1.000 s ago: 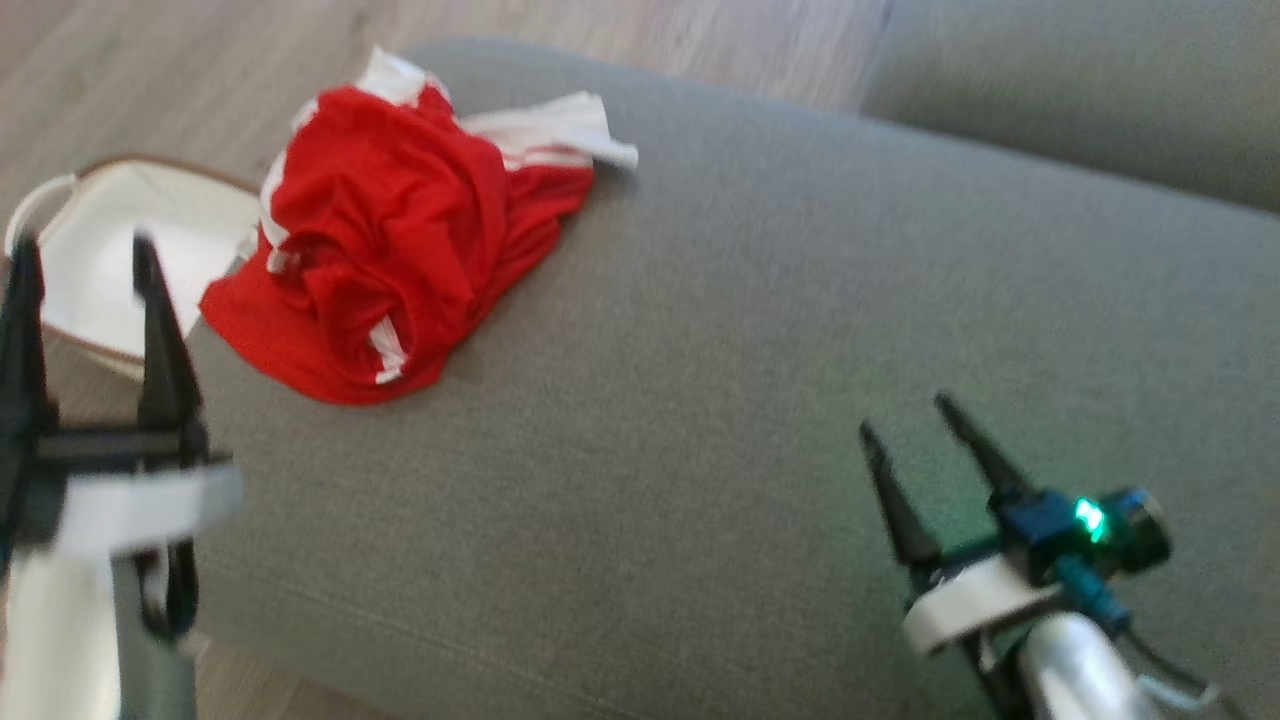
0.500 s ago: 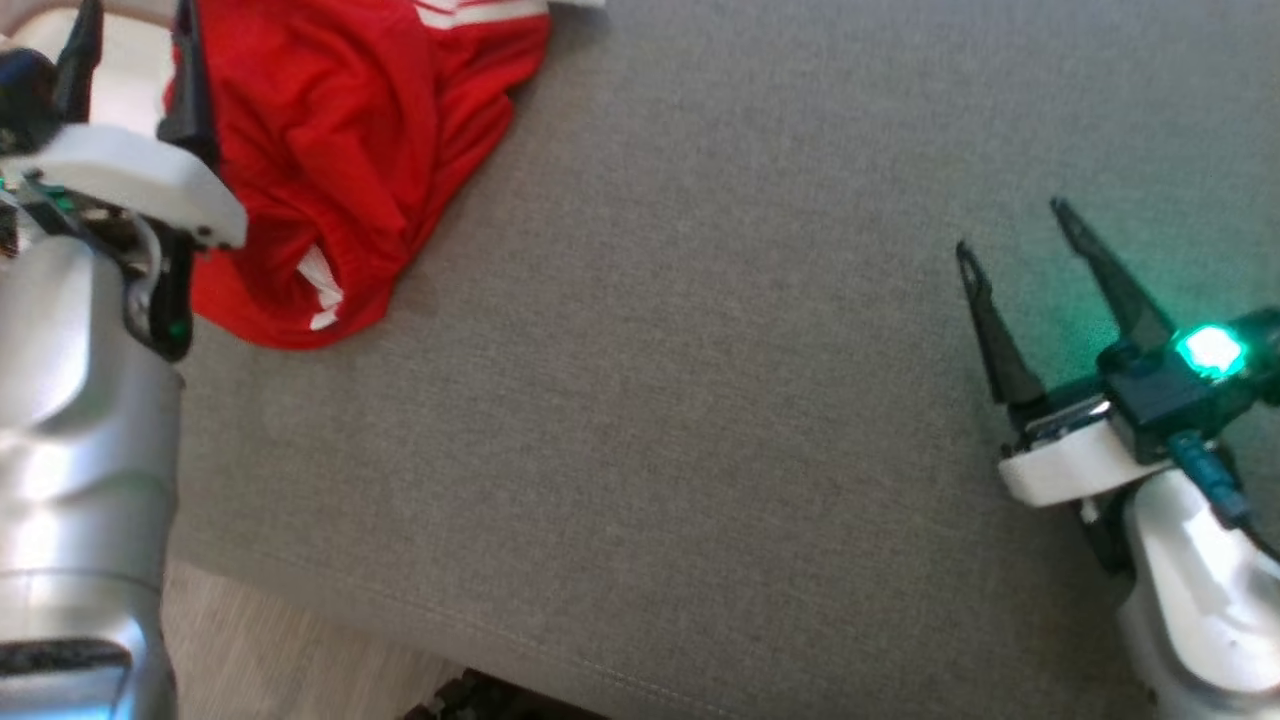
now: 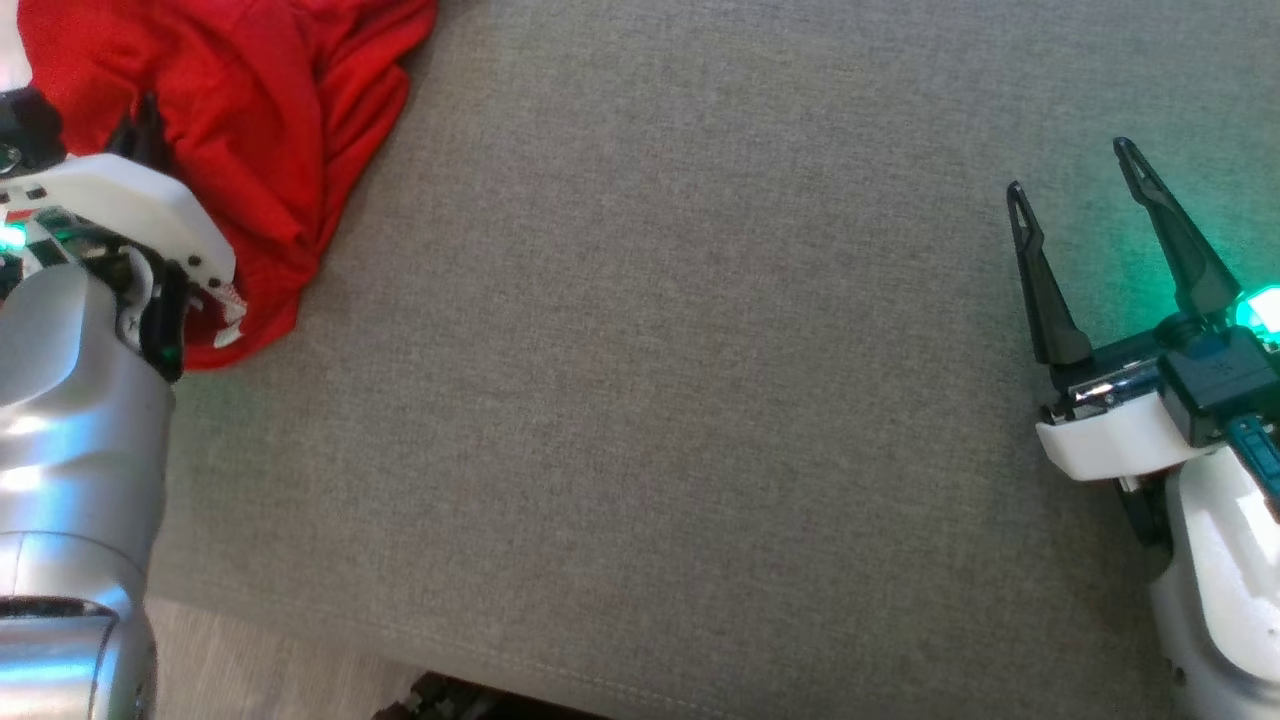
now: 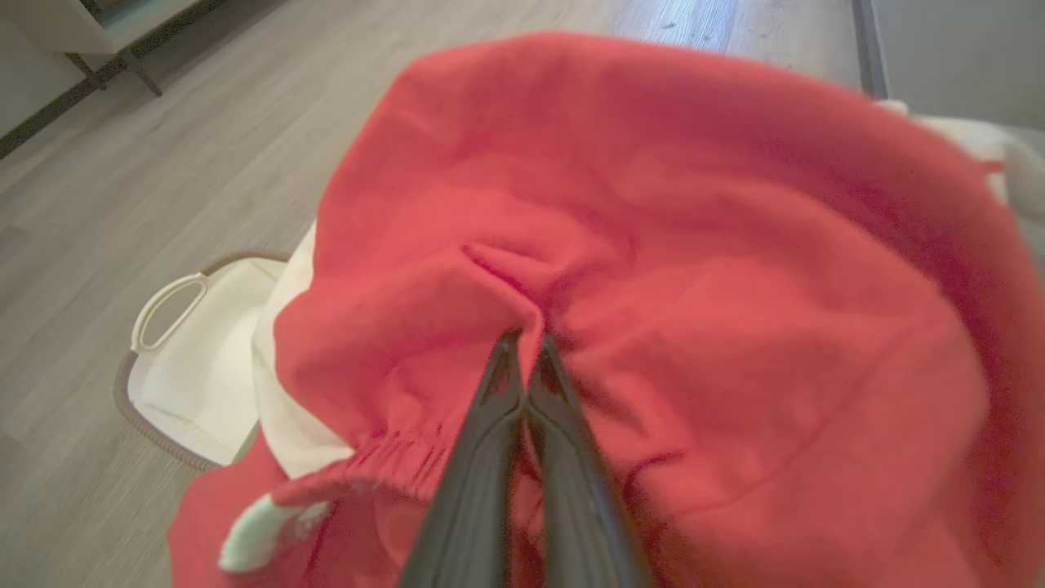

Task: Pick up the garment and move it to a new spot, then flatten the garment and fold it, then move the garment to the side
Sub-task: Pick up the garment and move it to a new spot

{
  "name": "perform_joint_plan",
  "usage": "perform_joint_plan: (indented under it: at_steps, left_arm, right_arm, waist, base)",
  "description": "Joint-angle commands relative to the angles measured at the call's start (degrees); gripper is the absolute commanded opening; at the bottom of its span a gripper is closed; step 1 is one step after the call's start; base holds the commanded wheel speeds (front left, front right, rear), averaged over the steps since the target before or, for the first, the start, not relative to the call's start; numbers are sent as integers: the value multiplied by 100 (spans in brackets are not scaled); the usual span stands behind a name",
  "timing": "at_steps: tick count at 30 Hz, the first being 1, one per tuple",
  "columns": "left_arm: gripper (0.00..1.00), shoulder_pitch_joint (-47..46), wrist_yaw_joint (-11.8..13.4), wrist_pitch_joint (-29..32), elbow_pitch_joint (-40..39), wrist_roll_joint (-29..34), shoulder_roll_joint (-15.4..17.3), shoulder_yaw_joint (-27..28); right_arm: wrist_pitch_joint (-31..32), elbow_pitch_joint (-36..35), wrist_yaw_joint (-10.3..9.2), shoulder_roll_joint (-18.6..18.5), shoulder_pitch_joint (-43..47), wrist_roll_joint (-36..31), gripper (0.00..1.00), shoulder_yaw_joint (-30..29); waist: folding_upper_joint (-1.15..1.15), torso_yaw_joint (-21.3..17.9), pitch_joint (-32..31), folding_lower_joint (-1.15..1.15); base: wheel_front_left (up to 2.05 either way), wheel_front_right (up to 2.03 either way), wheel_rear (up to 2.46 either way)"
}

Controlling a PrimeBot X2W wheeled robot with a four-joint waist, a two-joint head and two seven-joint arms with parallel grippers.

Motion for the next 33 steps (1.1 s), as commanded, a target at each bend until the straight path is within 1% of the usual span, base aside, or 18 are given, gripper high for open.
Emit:
perform_joint_plan:
  at_steps: [1, 6, 11, 17, 18, 22, 27, 33]
  left_arm:
    - [0, -249, 10, -212, -120, -92, 484, 6]
    - [0, -531, 10, -696, -219, -76, 764, -312]
    - [0, -869, 10, -1046, -492, 130, 1093, -765]
    - [0, -1253, 10, -1151, -1017, 430, 1241, -1402]
    - [0, -1253, 10, -1151, -1017, 430, 1241, -1402]
    - [0, -1425, 10, -1034, -1497, 475, 1351, -1828]
    - [0, -1506, 10, -793, -2184, 338, 1513, -2276]
    - [0, -1576, 10, -500, -2989, 27, 1684, -2679]
  right_arm:
    - [-52, -214, -4, 33, -16, -40, 100, 90]
    - [-52, -173, -4, 248, 1, 22, 100, 159]
    - [-52, -74, -4, 545, -18, 121, 100, 277]
    - [-52, 6, -4, 854, 122, 244, 100, 322]
    - [-52, 6, -4, 854, 122, 244, 100, 322]
    - [-52, 33, -4, 998, 290, 335, 100, 372]
    - [-52, 53, -4, 1070, 489, 419, 100, 397]
    - [-52, -24, -4, 1087, 555, 586, 100, 394]
  waist:
    - [0, -29, -56, -1]
    - [0, -112, -454, -1]
    - [0, -357, -1043, -1]
    - [0, -846, -1776, -1]
    - [0, -846, -1776, -1]
    - [0, -1316, -2165, -1]
    - [0, -2001, -2539, -1]
    - [0, -2814, -2662, -1]
  base:
    - [0, 0, 0]
    - [0, 0, 0]
    - [0, 0, 0]
    - [0, 0, 0]
    - [0, 0, 0]
    - [0, 0, 0]
    - [0, 0, 0]
    - [0, 0, 0]
